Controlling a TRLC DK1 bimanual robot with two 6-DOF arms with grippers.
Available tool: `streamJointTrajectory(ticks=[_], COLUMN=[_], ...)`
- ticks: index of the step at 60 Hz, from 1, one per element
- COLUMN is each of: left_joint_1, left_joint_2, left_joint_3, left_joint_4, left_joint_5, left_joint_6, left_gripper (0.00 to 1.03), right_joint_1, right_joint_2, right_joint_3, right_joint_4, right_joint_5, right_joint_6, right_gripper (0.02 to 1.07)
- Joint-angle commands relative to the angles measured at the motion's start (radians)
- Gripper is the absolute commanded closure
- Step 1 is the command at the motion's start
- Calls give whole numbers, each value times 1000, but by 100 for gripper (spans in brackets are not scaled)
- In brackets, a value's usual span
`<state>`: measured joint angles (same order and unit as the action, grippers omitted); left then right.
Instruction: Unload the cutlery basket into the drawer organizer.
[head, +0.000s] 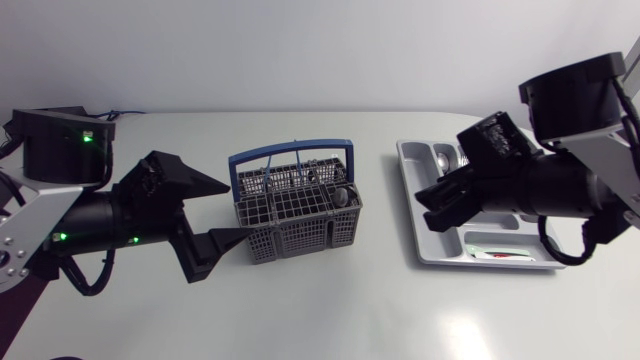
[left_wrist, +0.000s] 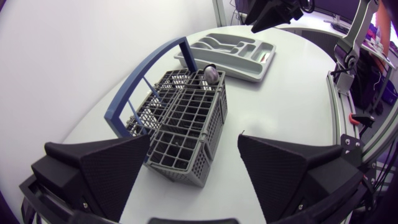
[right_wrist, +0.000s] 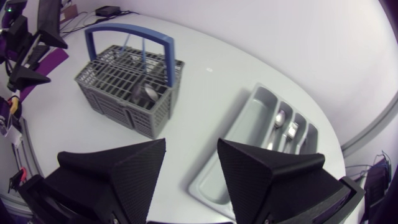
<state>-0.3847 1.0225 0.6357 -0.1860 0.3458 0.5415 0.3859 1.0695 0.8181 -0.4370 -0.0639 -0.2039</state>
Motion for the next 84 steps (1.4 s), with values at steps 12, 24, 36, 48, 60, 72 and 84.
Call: streamJointTrajectory(ticks=[12, 24, 36, 48, 60, 72, 84], left_joint_1=[-114, -155, -163, -169, -169, -169, -166], left_joint_2=[106, 195, 266, 292, 295, 297, 292], left_joint_3=[81, 130, 173, 180, 176, 174, 168], left_joint_4=[16, 48, 74, 86, 95, 97, 97], left_joint_5=[-74, -96, -97, -99, -99, -99, -99], left_joint_6=[-60, -91, -100, -101, -101, -101, -100], left_gripper=[6, 6, 6, 6, 6, 6, 6], right_joint_1=[45, 65, 79, 93, 99, 110, 117], right_joint_2=[205, 345, 437, 468, 483, 498, 504], right_joint_3=[145, 219, 259, 257, 248, 248, 240], right_joint_4=[37, 41, 40, 60, 92, 115, 132], right_joint_5=[-217, -318, -361, -363, -336, -307, -281], right_joint_6=[106, 153, 172, 178, 178, 178, 178], right_gripper=[49, 49, 49, 52, 54, 54, 54])
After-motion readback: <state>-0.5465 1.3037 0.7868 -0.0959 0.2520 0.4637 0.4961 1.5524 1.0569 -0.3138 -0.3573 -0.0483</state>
